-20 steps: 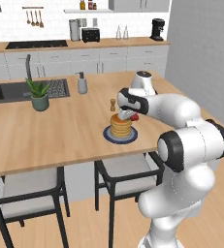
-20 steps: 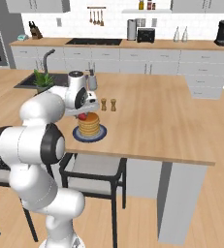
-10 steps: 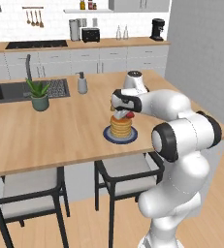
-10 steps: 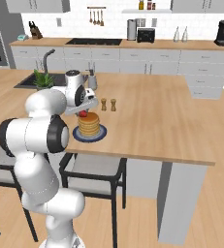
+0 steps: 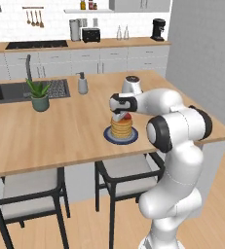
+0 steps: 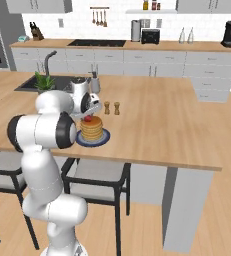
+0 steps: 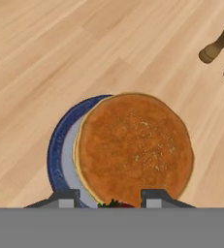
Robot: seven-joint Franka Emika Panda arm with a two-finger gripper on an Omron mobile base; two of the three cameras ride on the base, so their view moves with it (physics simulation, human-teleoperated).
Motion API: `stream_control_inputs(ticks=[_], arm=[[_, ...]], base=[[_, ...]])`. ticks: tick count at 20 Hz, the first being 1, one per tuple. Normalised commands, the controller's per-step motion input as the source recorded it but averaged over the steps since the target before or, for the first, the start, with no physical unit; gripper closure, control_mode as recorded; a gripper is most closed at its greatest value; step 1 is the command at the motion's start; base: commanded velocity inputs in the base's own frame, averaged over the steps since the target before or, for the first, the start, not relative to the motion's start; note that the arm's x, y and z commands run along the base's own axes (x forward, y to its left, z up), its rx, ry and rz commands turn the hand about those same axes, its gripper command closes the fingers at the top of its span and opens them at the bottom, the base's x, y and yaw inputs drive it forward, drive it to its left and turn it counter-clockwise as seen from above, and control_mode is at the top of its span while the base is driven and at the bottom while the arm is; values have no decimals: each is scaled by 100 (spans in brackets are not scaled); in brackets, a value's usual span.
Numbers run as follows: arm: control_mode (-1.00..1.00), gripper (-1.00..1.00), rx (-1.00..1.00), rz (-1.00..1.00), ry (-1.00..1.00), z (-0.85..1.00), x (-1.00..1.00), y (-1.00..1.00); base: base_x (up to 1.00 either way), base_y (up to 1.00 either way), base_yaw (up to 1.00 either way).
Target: Take the strawberry from the fridge and place it on top of the pancake, located on the dining counter.
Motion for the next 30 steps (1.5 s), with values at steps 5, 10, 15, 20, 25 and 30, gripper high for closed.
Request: stream_control_inputs(ticks=[5,10,15,20,25,30], arm=[[-100,100,-3,2,-1,-8,20,0],[-100,100,-3,2,-4,-1,17,1],[-100,100,0,5,-2,-16,0,2],[-100,100,0,5,-1,-16,3,1],[-100,100,0,3,-3,0,24,0],[-100,-100,0,4,-5,-1,19,0]], base=[[0,0,0],[0,0,0],[0,0,0],[0,0,0],[0,0,0],[0,0,0]])
